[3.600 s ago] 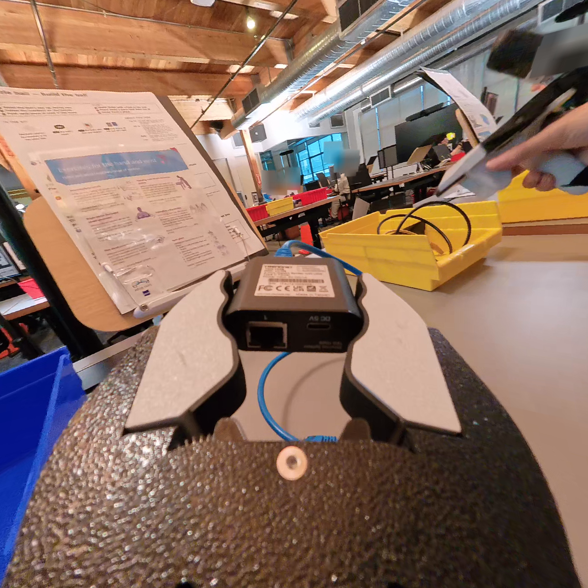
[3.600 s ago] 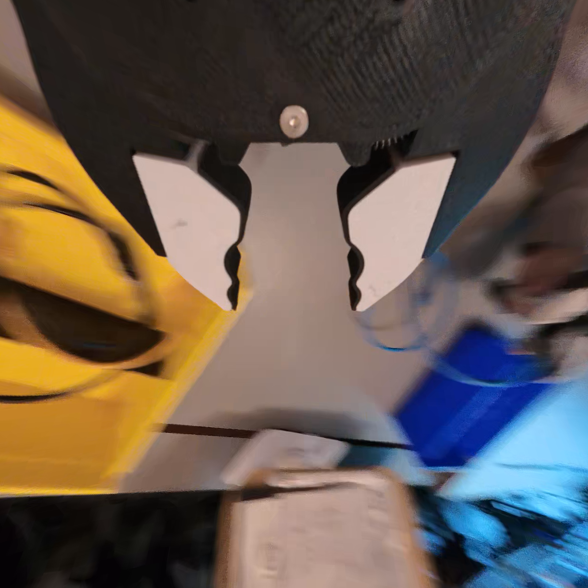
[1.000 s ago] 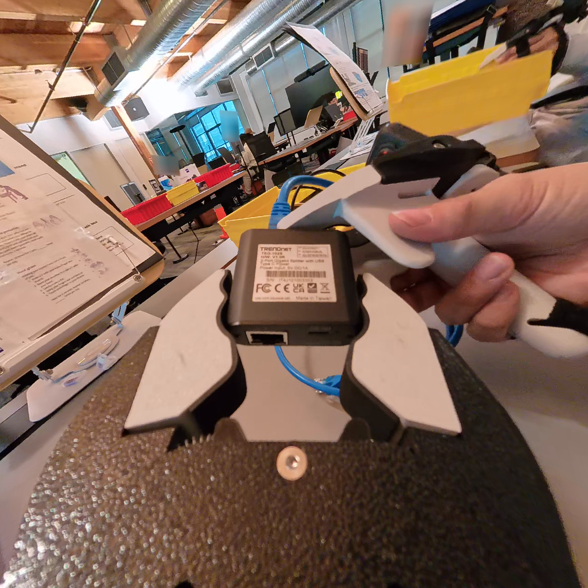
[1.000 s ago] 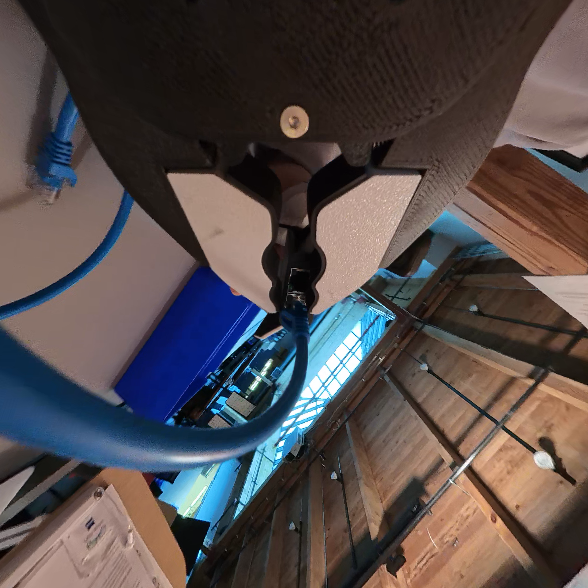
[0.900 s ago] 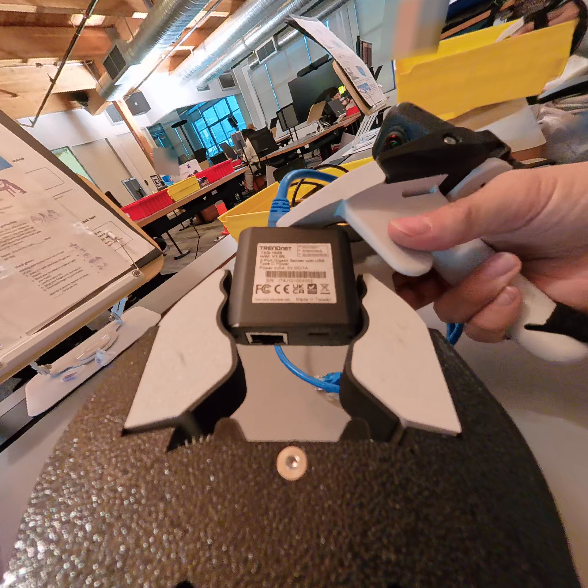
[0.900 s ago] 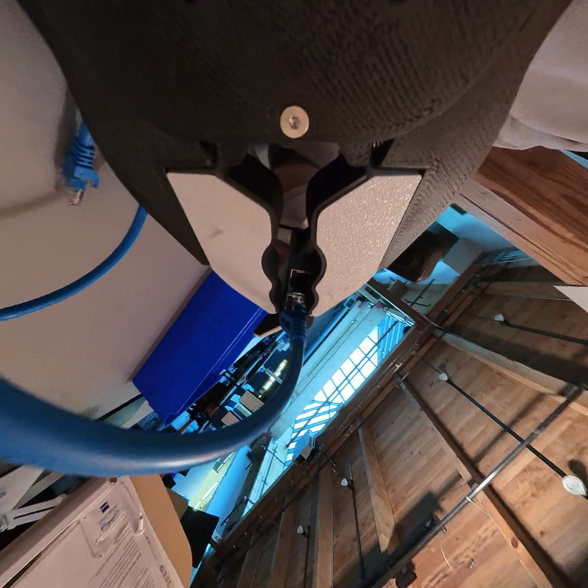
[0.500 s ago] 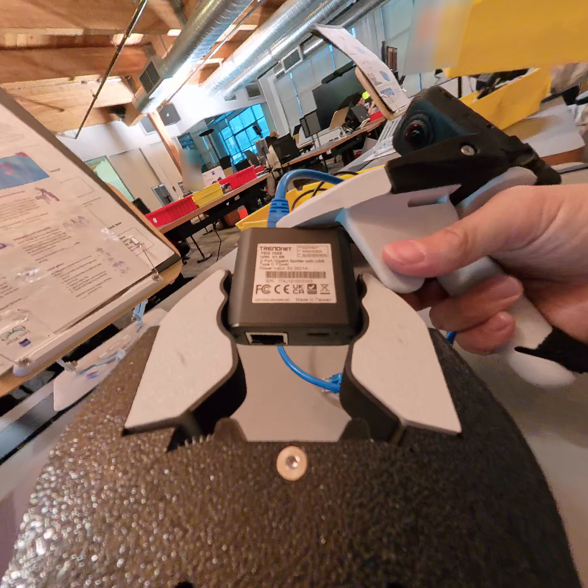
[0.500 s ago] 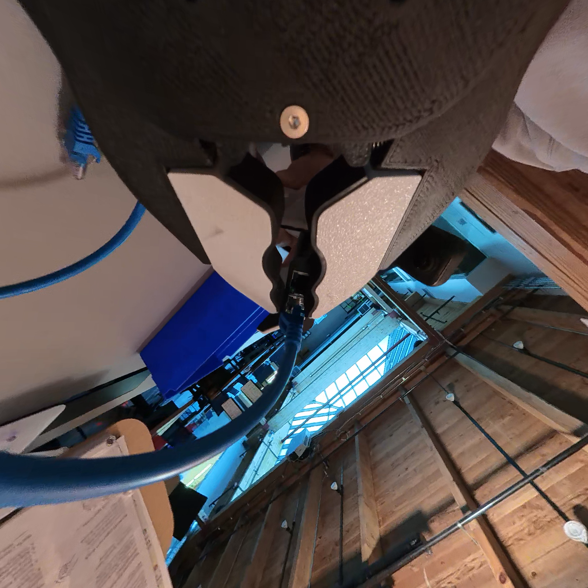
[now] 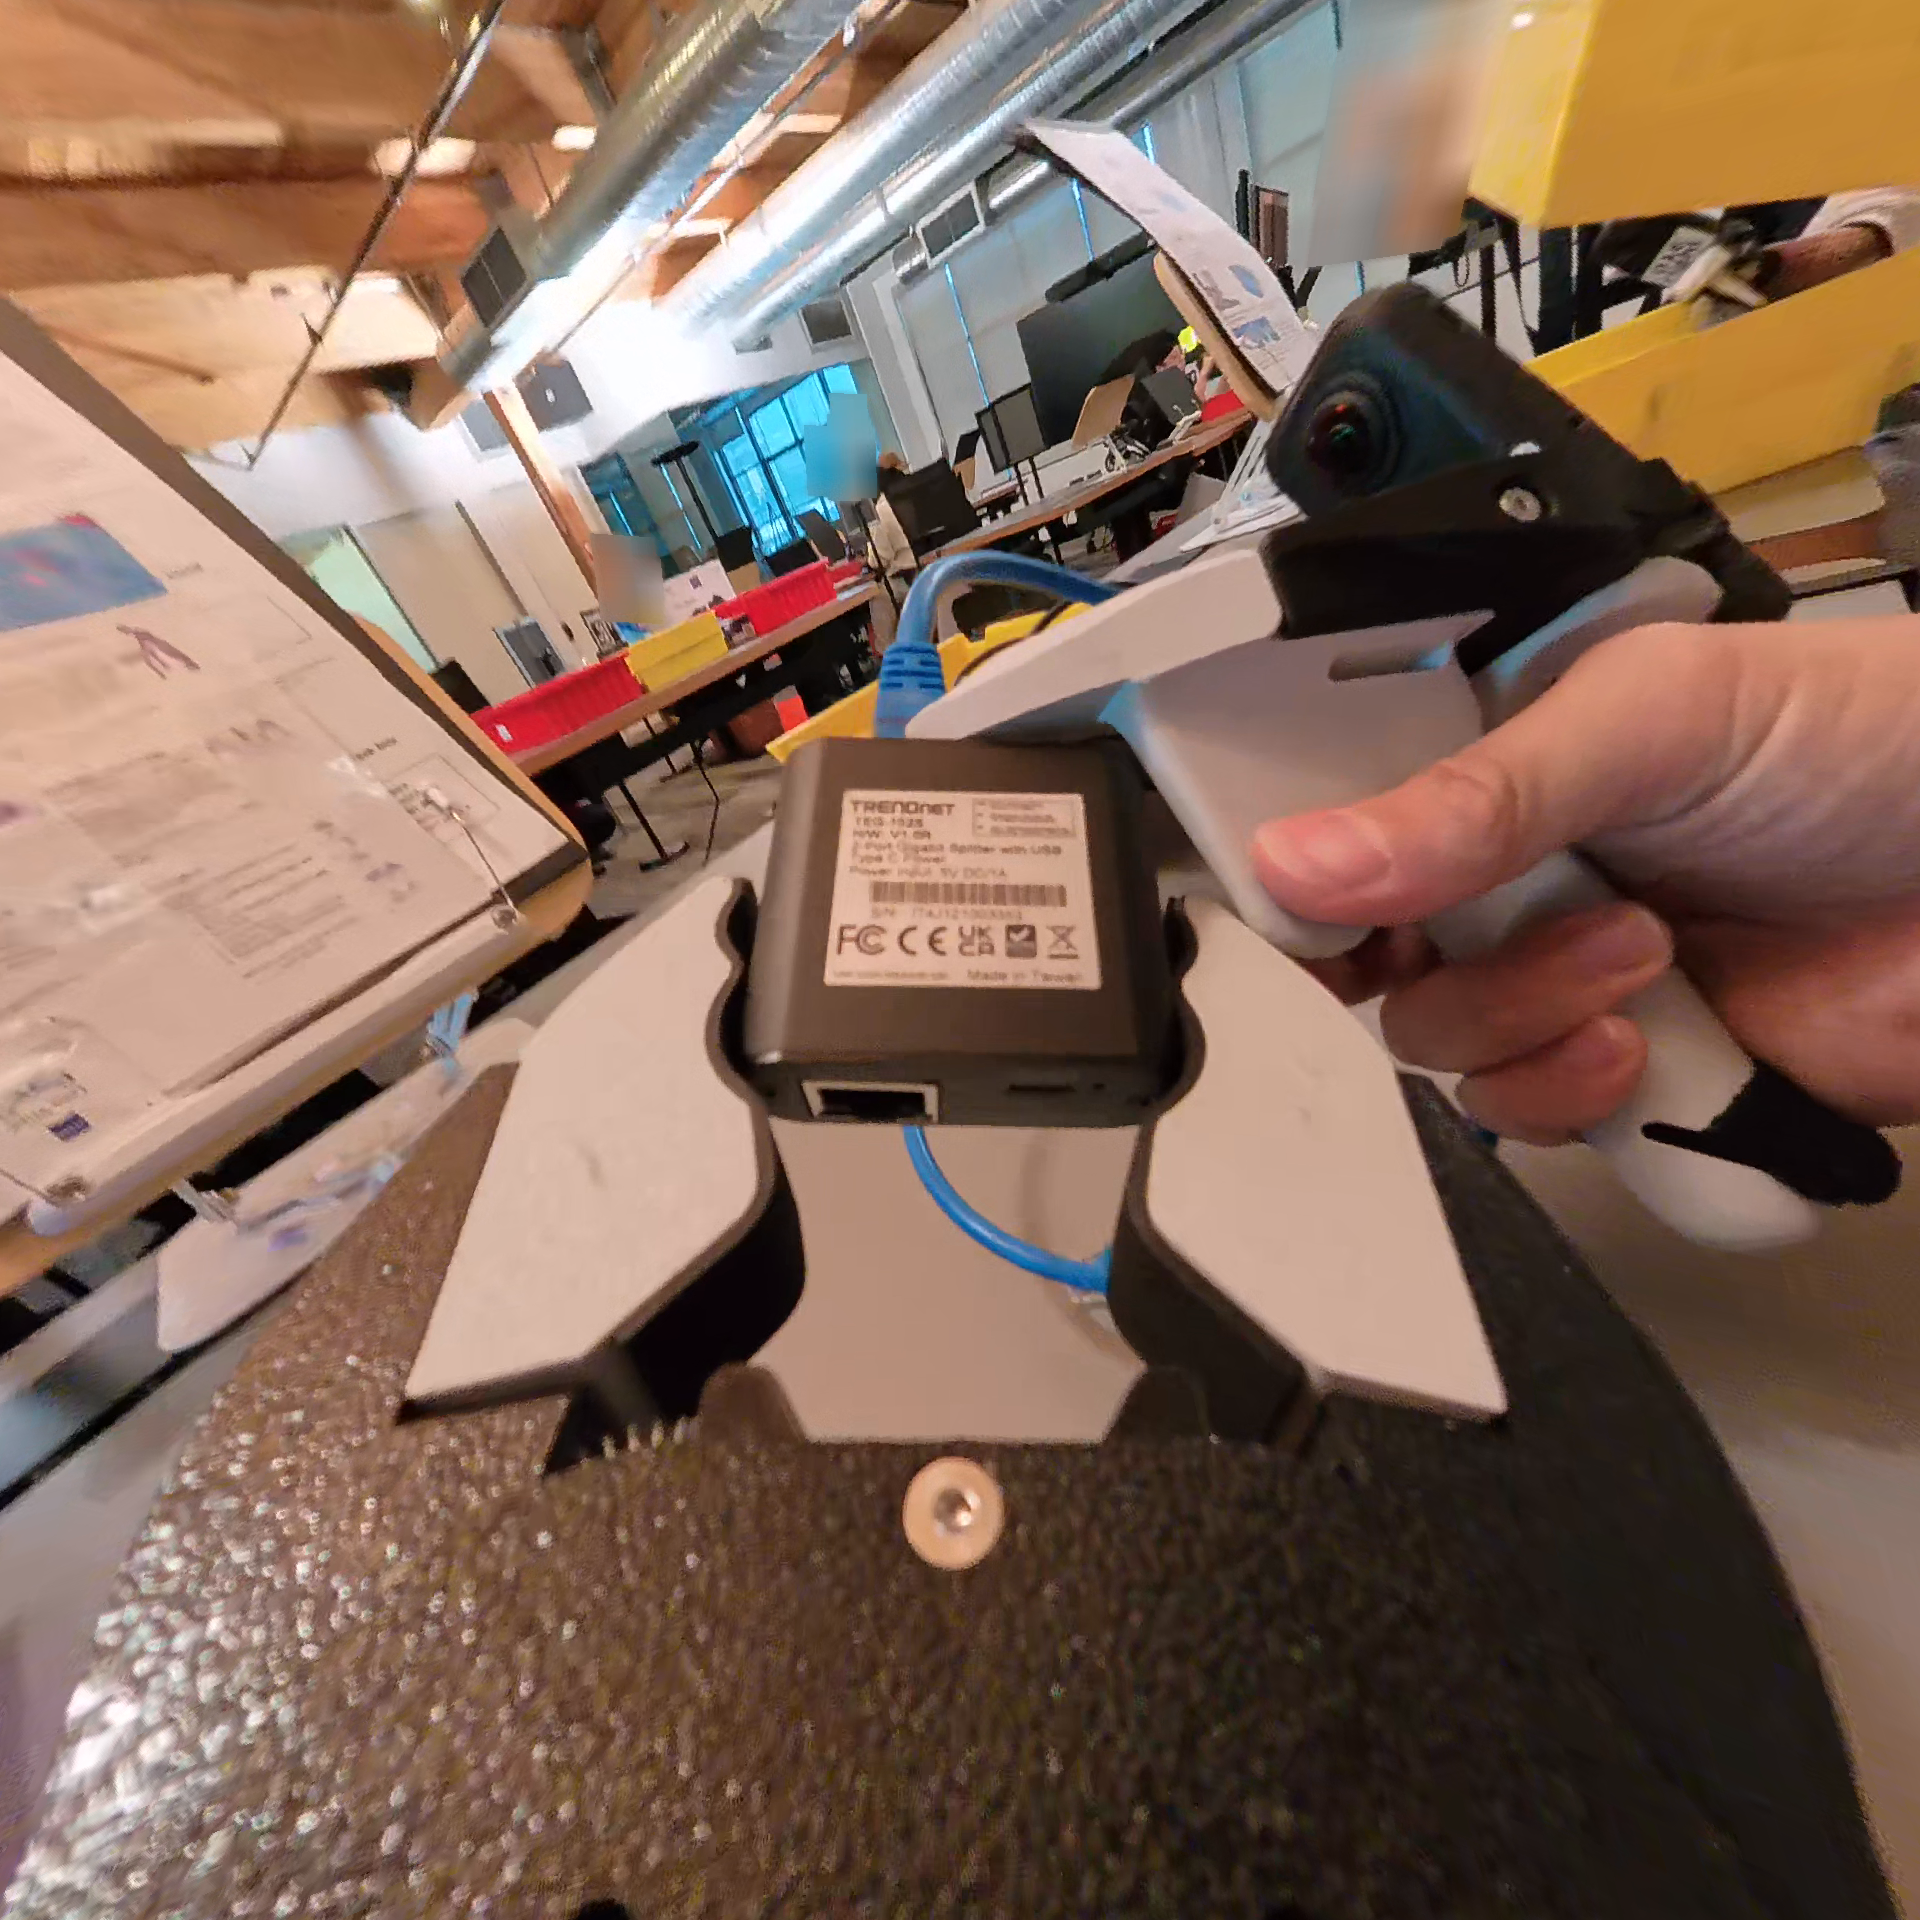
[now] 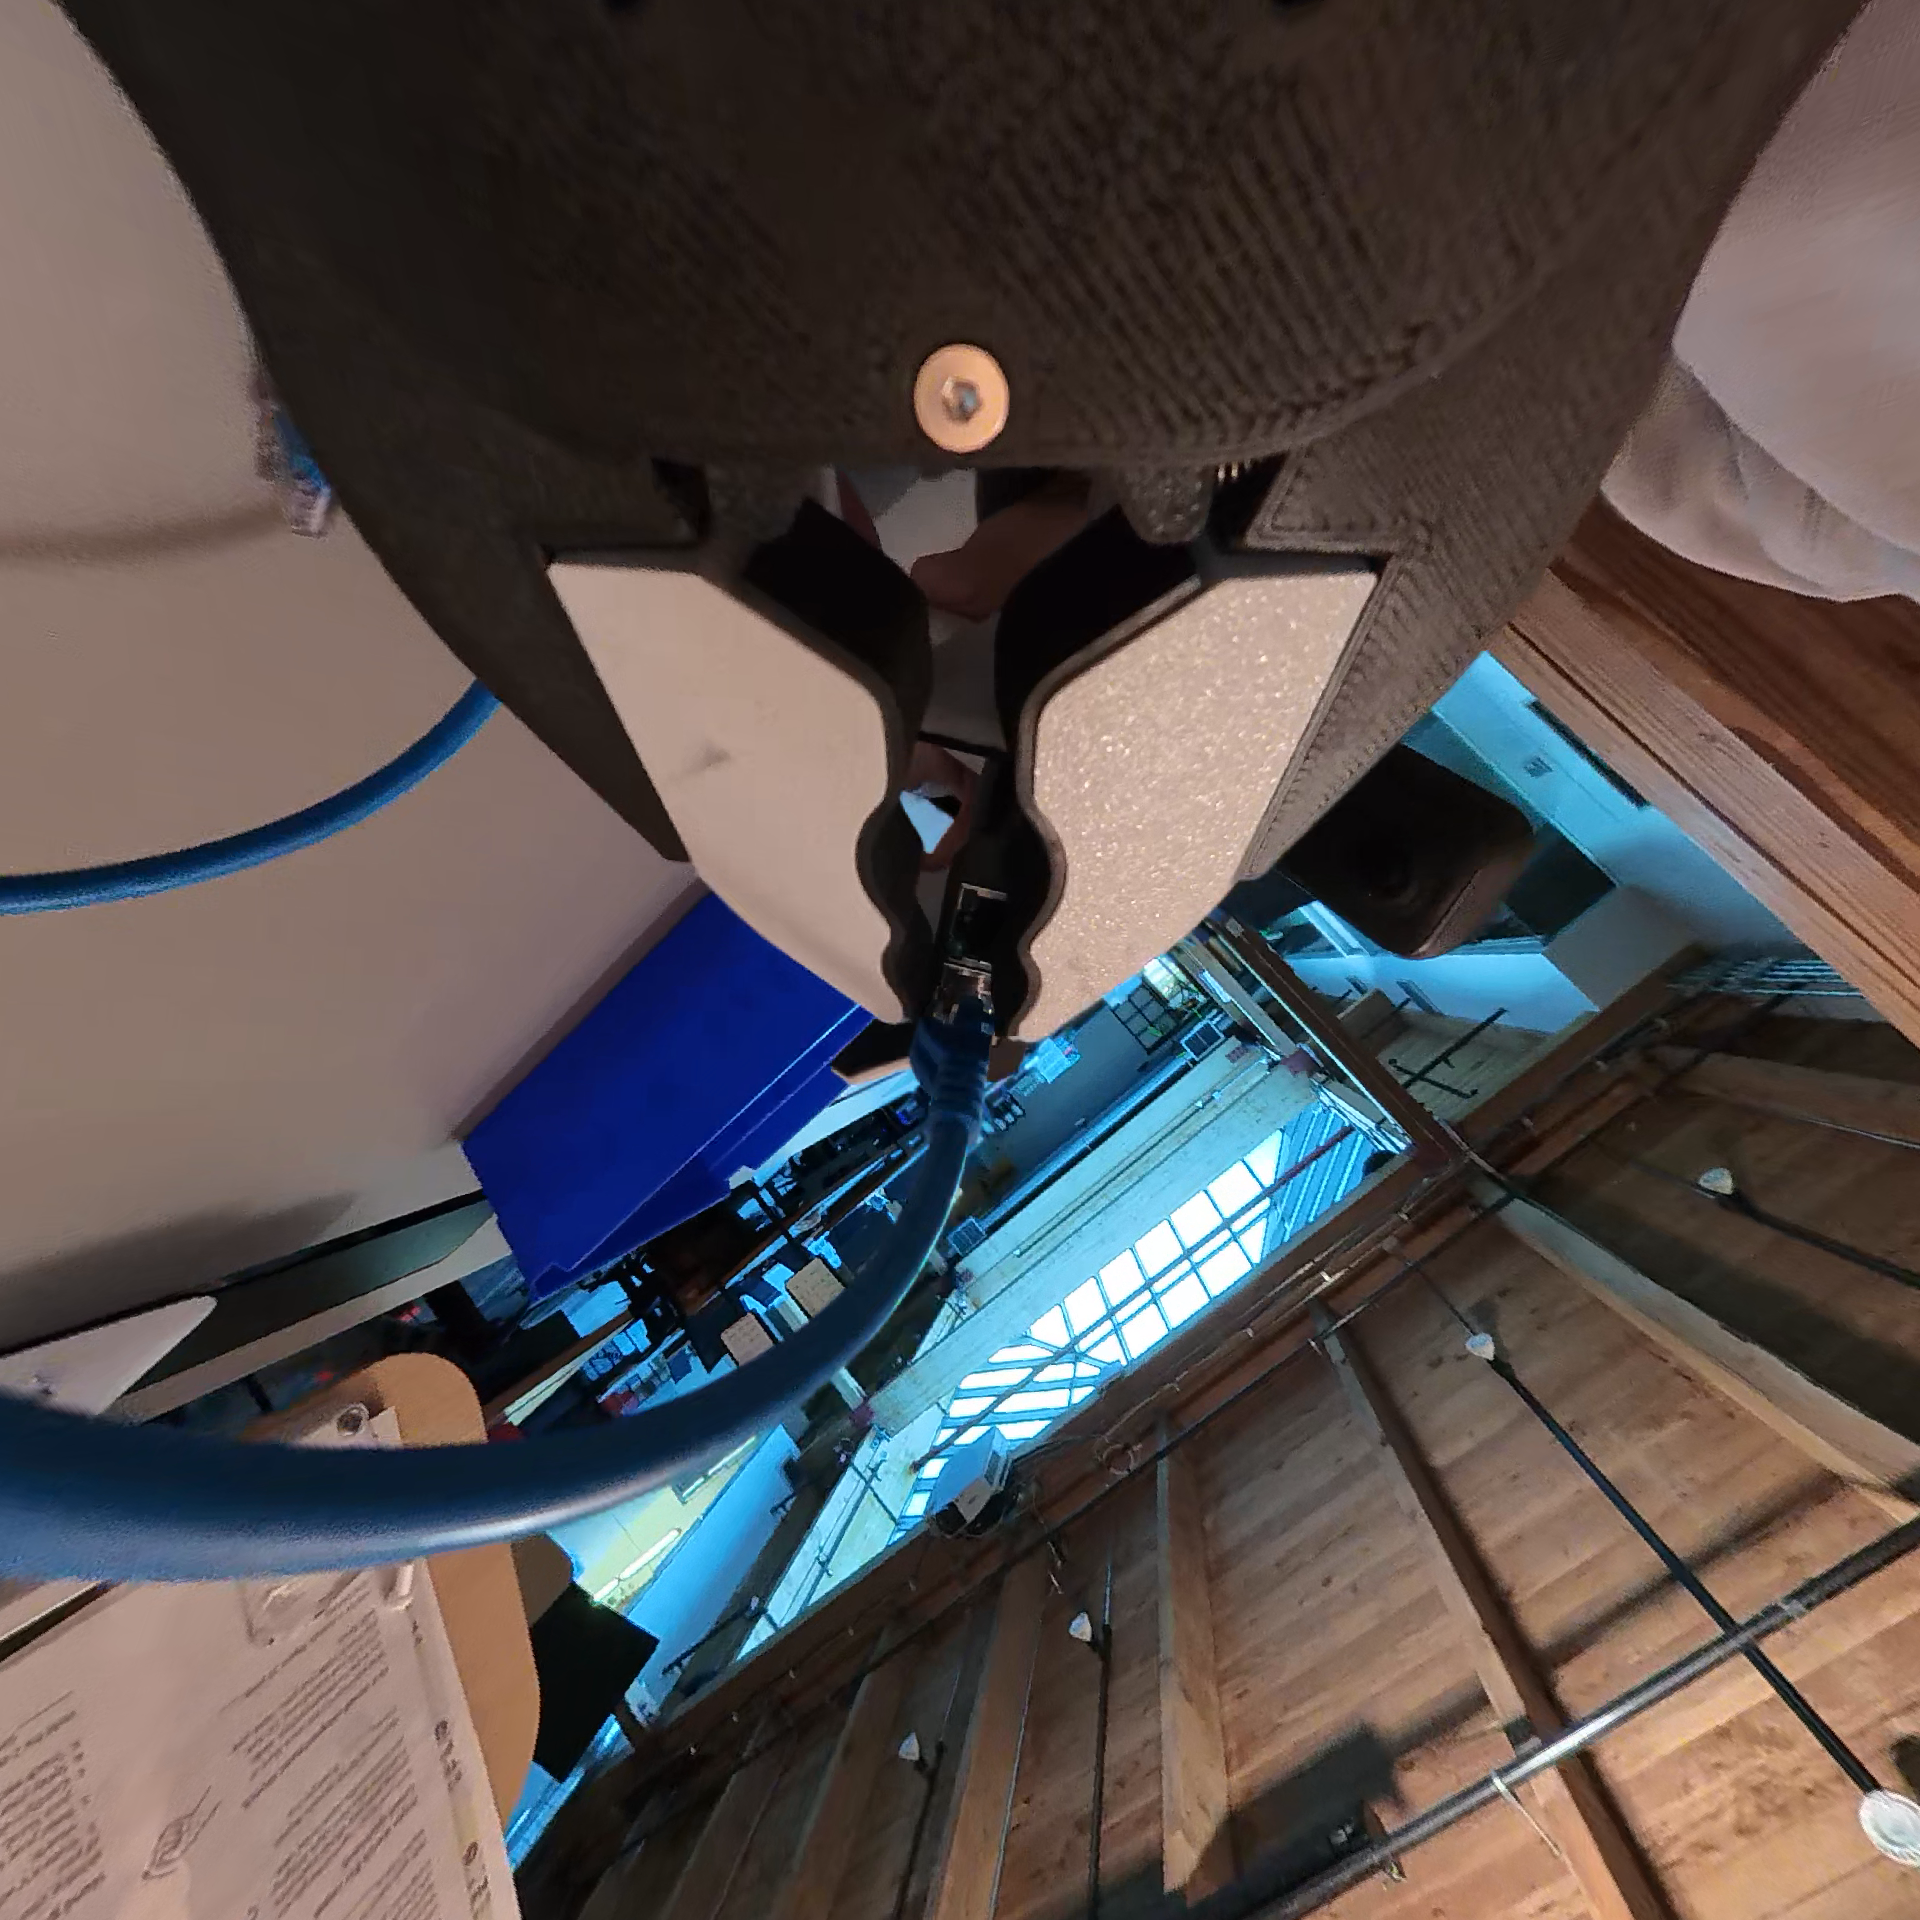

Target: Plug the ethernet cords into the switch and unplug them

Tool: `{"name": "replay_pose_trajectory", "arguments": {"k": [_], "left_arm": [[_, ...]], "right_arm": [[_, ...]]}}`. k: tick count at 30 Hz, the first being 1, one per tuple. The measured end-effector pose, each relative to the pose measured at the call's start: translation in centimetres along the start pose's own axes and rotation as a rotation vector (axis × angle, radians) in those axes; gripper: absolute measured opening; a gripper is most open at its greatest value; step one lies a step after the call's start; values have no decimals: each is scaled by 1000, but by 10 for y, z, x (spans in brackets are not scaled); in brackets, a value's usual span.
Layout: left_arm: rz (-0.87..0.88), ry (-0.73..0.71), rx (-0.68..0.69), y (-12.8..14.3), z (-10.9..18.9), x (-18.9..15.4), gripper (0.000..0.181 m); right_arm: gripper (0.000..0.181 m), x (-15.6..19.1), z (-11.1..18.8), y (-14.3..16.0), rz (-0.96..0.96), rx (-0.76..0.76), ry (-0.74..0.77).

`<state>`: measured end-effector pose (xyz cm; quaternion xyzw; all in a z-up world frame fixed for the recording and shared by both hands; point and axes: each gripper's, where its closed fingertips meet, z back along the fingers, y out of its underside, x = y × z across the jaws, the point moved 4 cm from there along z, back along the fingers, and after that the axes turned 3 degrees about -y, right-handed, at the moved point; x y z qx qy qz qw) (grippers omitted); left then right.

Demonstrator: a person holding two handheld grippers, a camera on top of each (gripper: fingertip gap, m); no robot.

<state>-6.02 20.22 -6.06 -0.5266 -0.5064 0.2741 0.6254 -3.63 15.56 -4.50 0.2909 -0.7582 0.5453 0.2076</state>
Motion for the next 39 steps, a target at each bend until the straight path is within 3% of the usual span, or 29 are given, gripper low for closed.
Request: {"name": "replay_pose_trajectory", "arguments": {"k": [4,11,15,29,39], "left_arm": [[-85,-13,-15,-2,1,-1,73],[-29,-8,-11,-2,1,-1,73],[-127,-20,-41,-2,5,2,73],[-131,-76,-41,-2,4,3,73],[-115,-59,-35,3,3,2,73]], "right_arm": [[14,3,1,1,7,5,-42],[14,2,0,-1,38,12,-20],[13,6,-3,-1,-58,83,-67],[13,-3,-5,6,-345,-191,-54],[13,-5,-4,9,-294,-186,-19]]}}
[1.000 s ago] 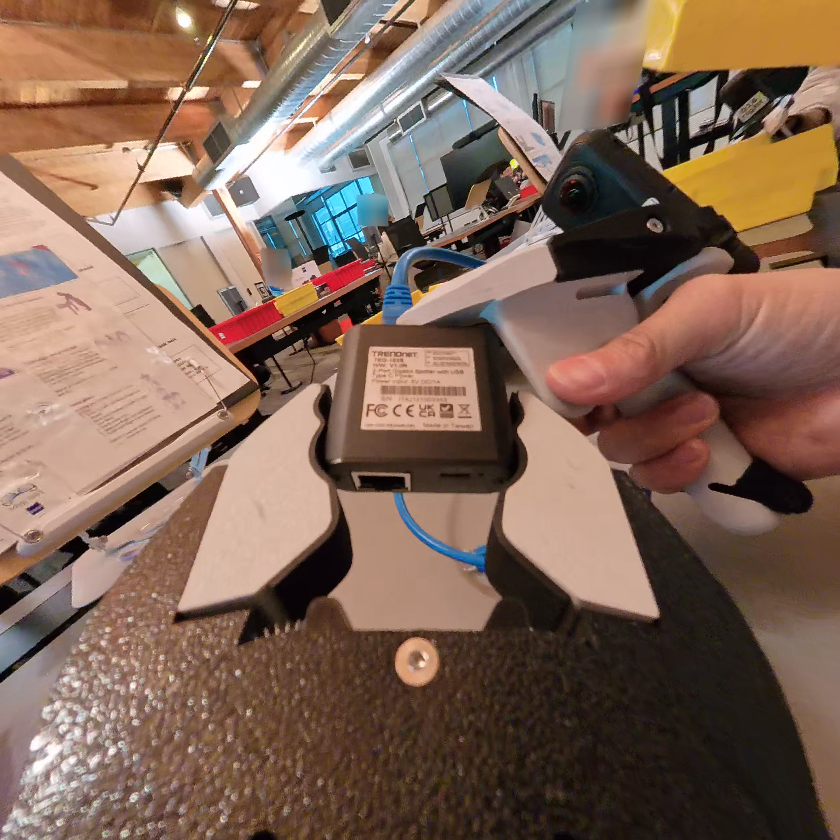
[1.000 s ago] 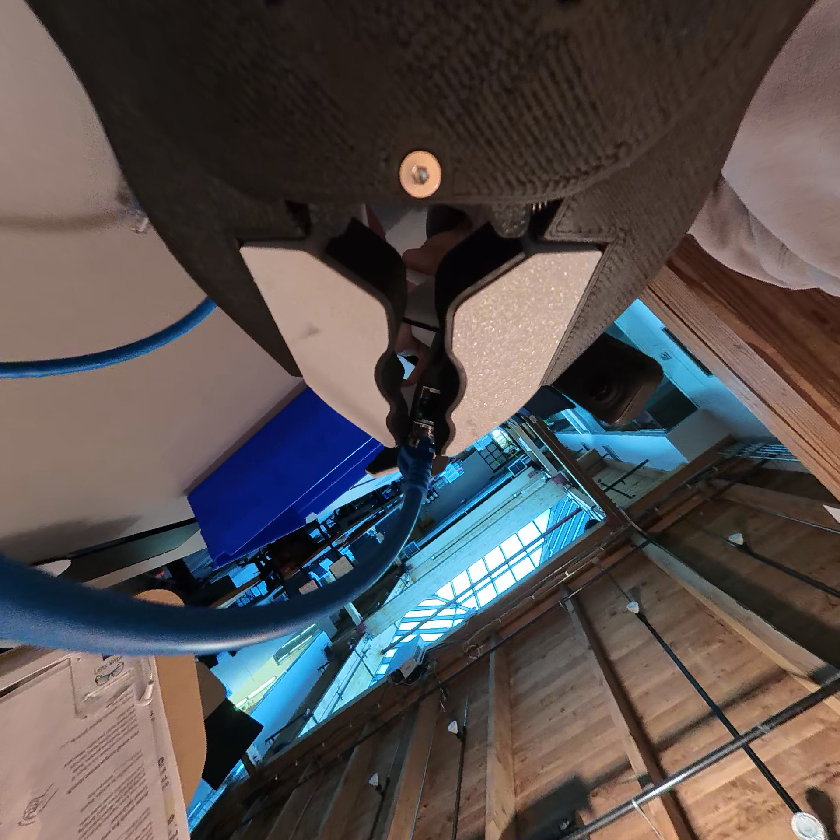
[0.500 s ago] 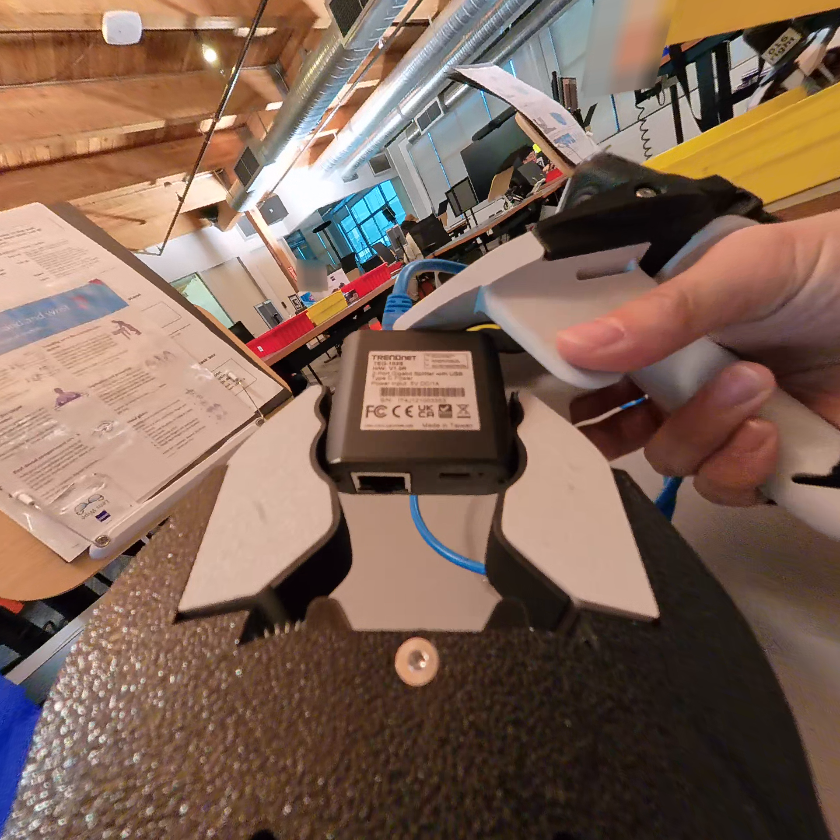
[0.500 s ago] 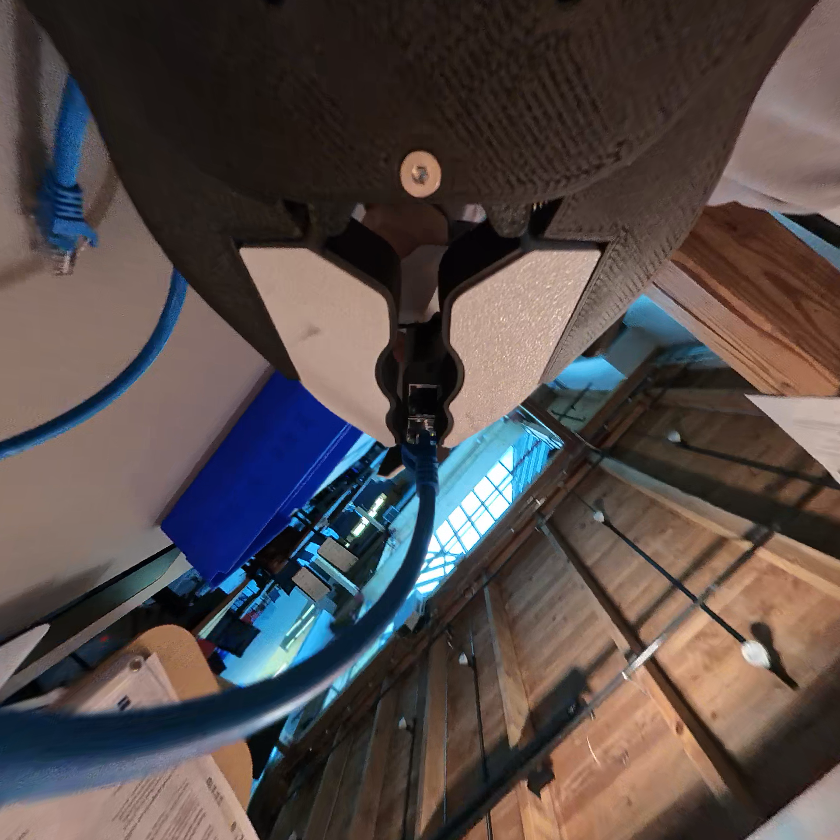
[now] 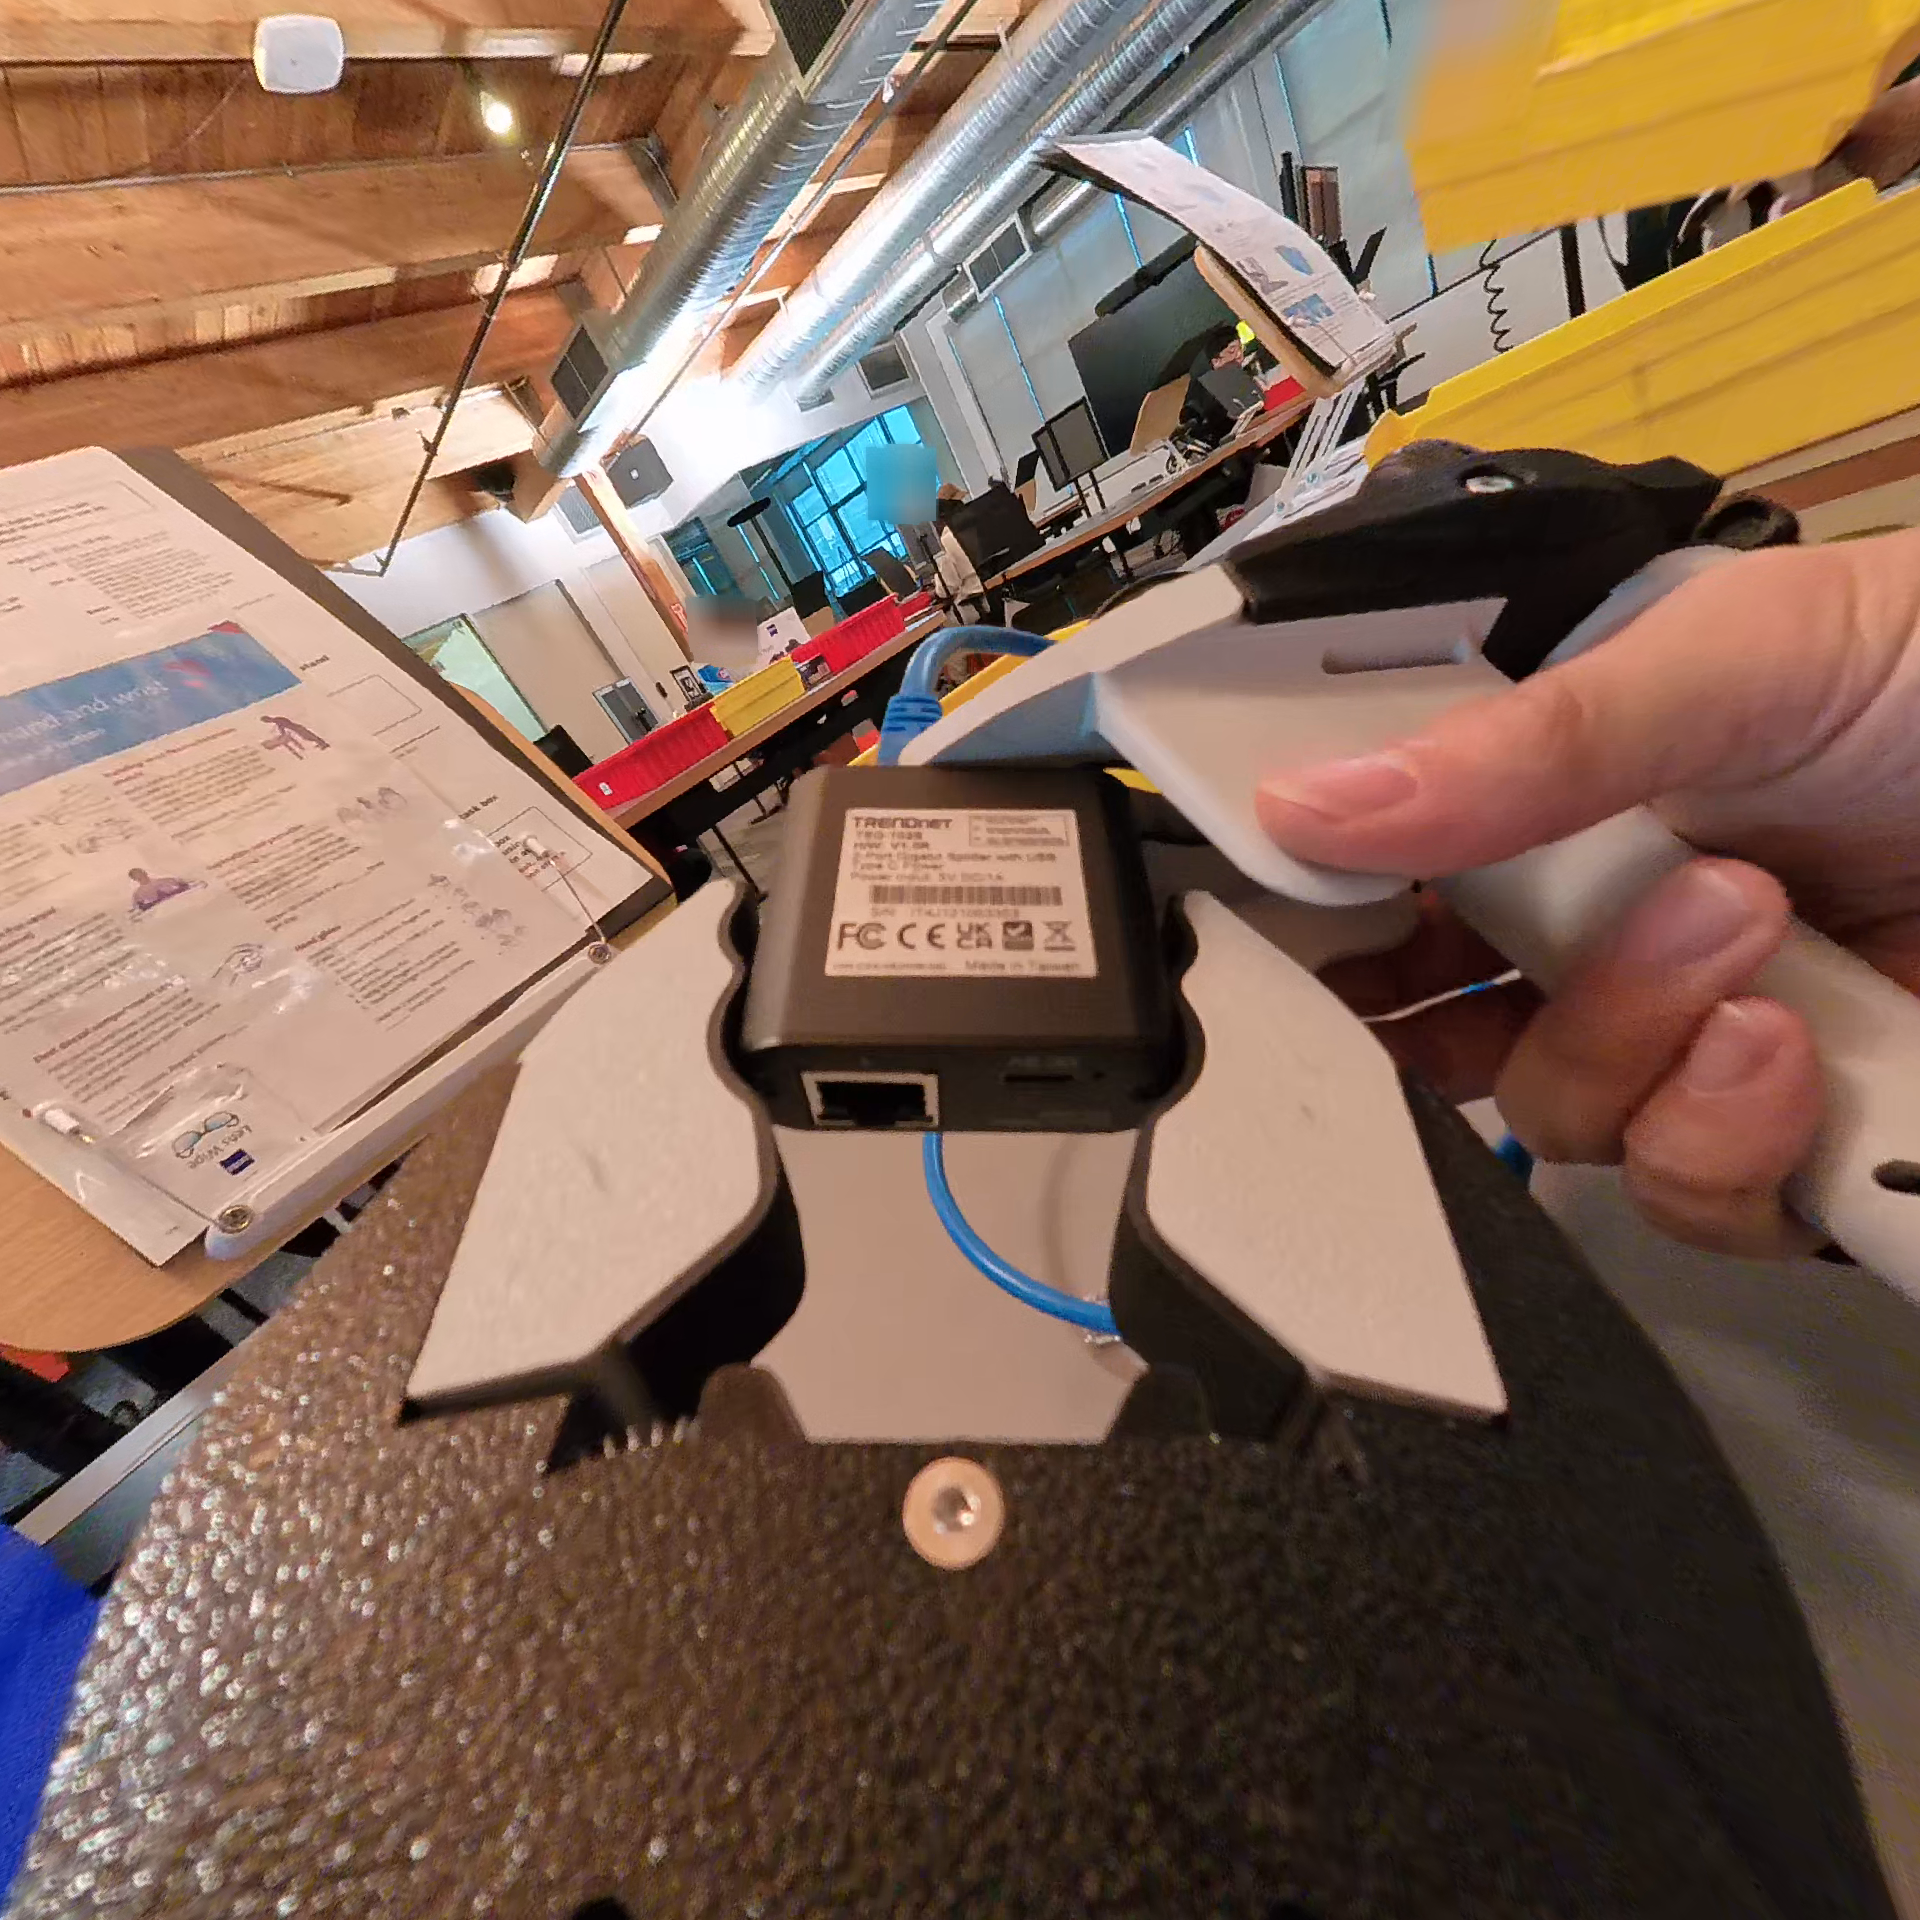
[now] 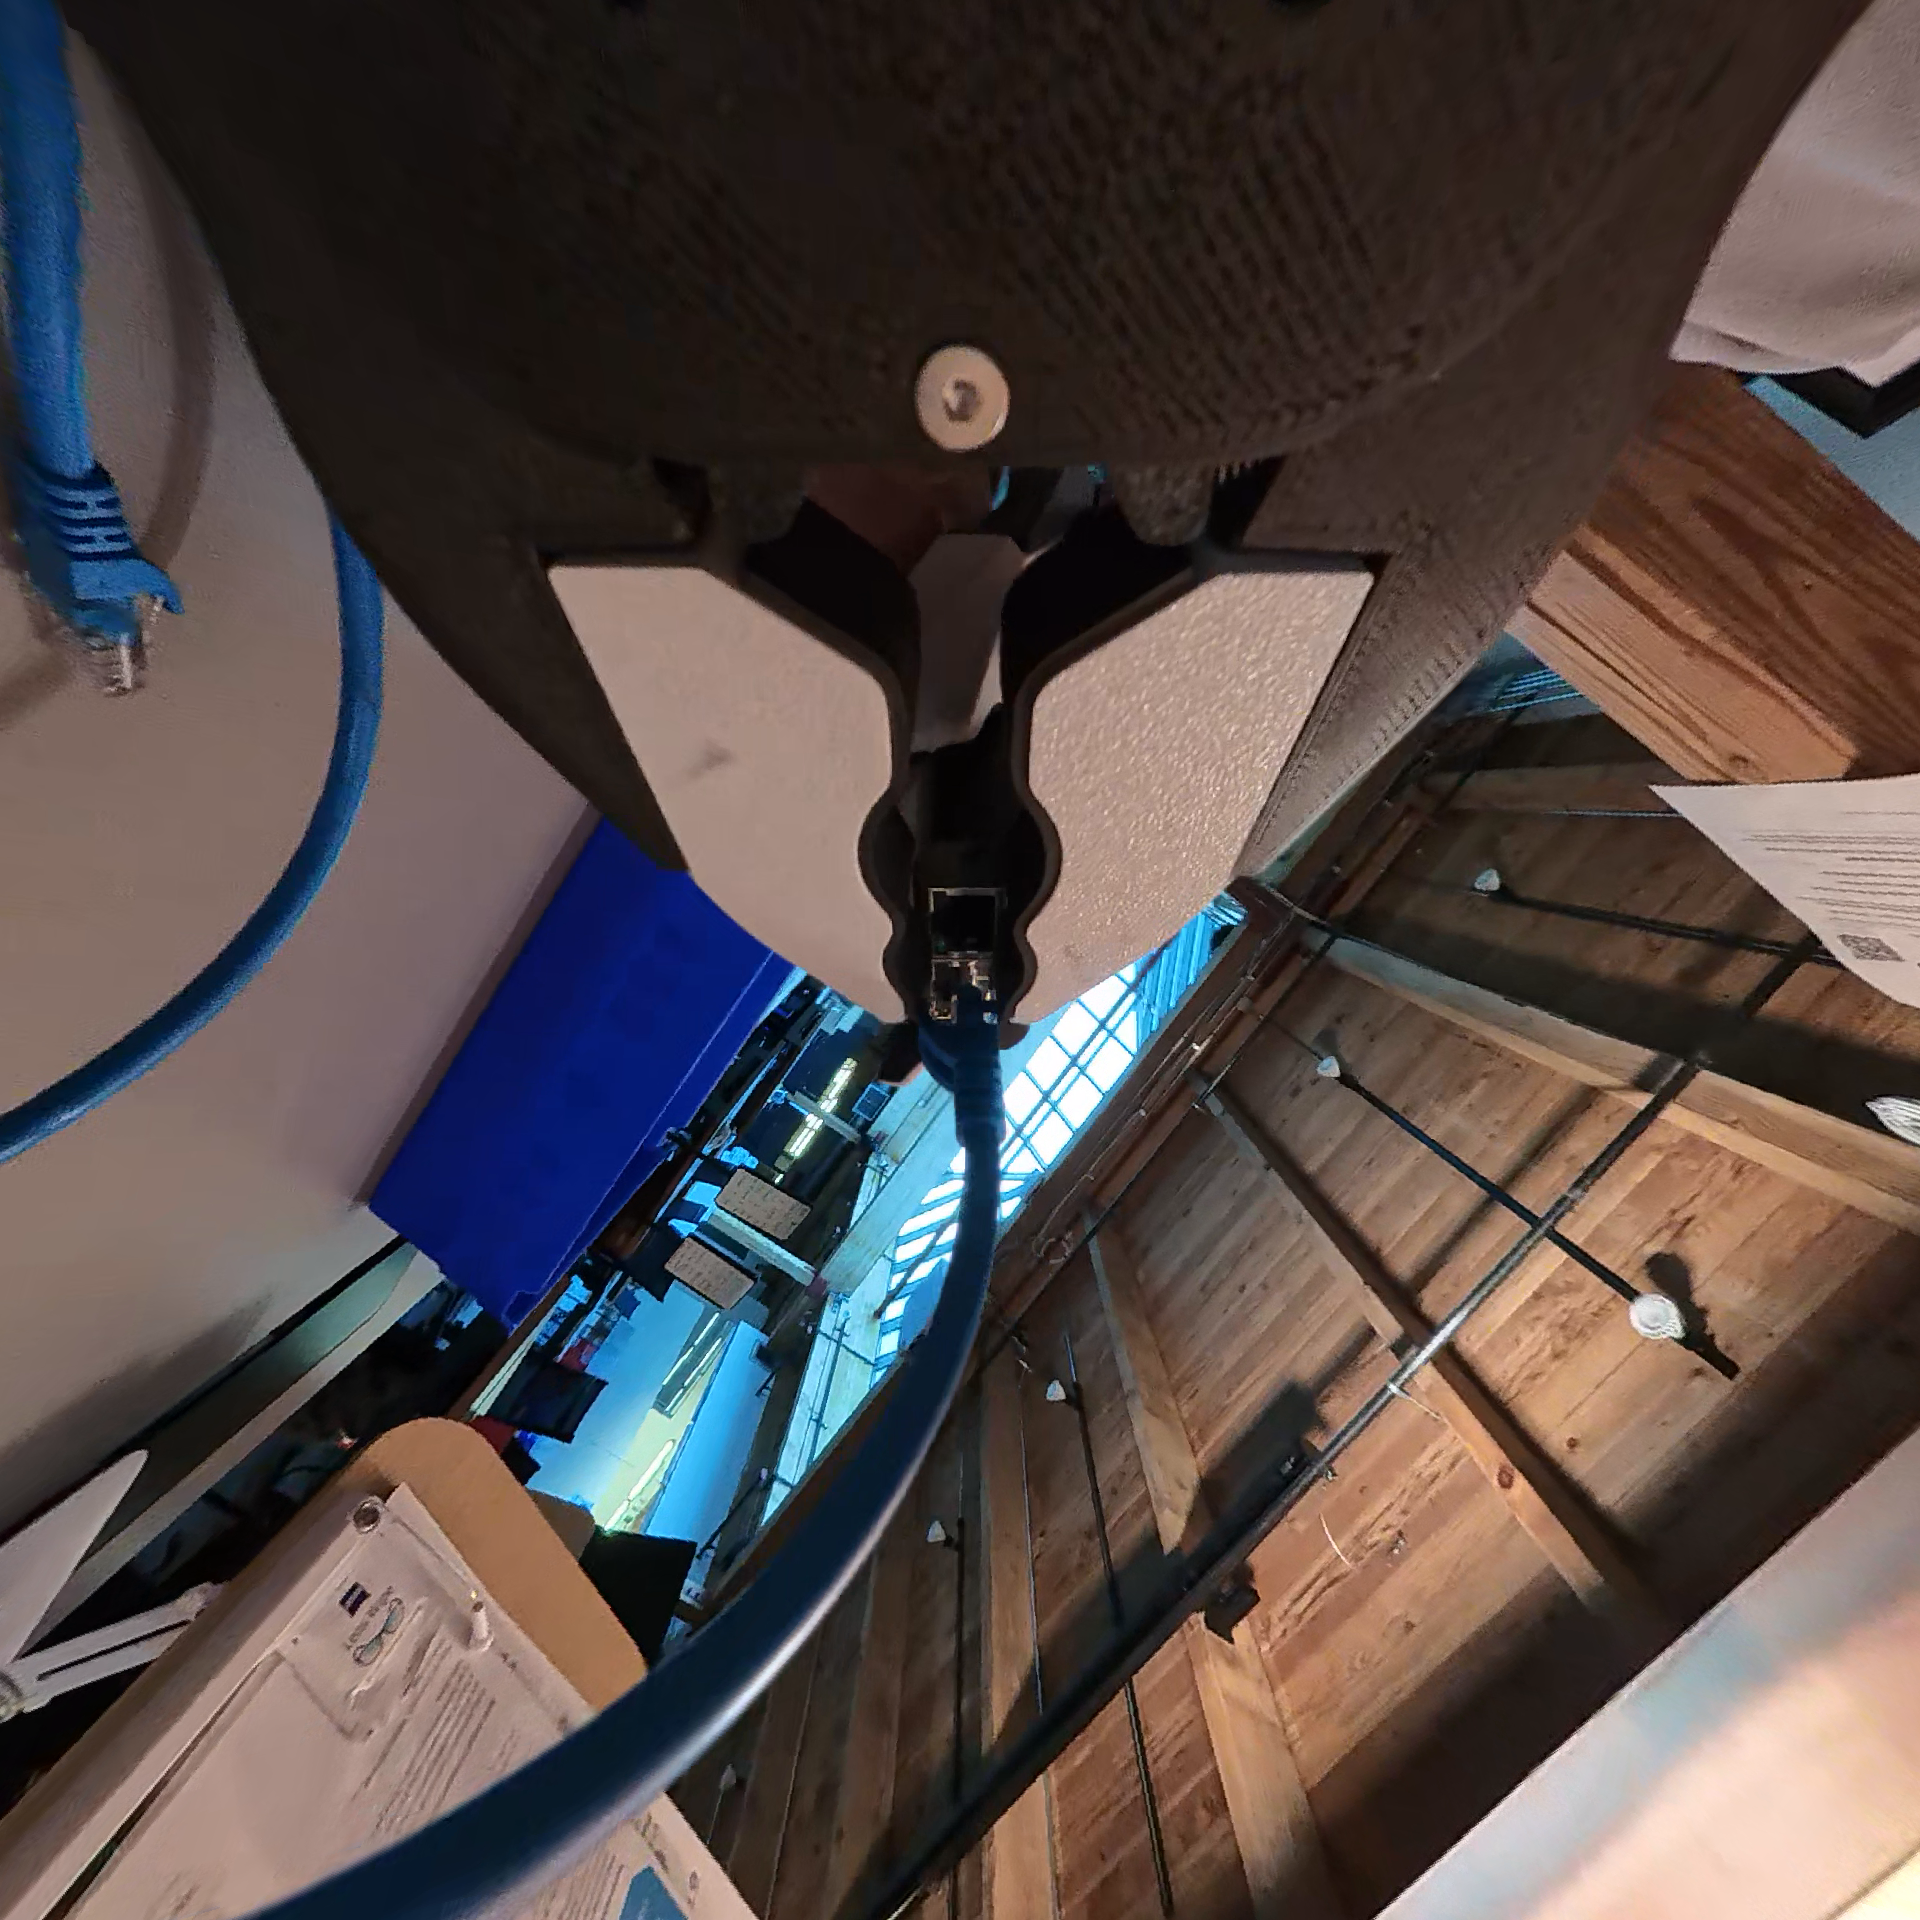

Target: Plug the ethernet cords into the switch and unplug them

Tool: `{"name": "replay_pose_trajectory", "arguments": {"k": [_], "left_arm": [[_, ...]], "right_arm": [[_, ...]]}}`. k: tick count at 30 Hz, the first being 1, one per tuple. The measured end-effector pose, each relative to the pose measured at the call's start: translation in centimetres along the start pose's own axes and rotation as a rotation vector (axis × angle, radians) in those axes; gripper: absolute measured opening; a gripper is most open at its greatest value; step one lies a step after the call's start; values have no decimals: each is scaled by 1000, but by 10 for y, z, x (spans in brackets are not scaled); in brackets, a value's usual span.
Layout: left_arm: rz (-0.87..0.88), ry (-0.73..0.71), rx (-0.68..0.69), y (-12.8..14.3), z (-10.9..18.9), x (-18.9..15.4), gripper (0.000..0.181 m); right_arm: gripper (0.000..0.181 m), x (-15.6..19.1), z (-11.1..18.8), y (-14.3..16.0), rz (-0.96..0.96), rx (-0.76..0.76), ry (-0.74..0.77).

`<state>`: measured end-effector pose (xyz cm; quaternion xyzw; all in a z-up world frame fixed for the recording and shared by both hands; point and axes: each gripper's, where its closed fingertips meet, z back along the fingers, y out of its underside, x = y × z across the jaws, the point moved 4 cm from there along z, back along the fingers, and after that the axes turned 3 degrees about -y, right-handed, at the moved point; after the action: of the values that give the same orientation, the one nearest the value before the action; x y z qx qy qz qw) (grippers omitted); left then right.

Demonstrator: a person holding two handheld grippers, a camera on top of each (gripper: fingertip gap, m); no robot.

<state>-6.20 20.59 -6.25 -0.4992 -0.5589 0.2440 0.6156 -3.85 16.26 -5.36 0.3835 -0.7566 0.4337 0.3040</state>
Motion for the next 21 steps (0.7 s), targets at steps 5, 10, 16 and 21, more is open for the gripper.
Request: {"name": "replay_pose_trajectory", "arguments": {"k": [5,10,16,21], "left_arm": [[12,0,13,4,-2,-2,72],[-7,-18,13,7,-3,-2,73],[-61,-89,-5,-1,-1,1,72],[-11,-53,-28,-1,2,2,73]], "right_arm": [[13,-7,2,1,70,6,25],[13,-9,1,0,101,33,1],[13,-2,-3,-3,101,59,-60],[13,-2,-4,-1,49,108,-98]]}}
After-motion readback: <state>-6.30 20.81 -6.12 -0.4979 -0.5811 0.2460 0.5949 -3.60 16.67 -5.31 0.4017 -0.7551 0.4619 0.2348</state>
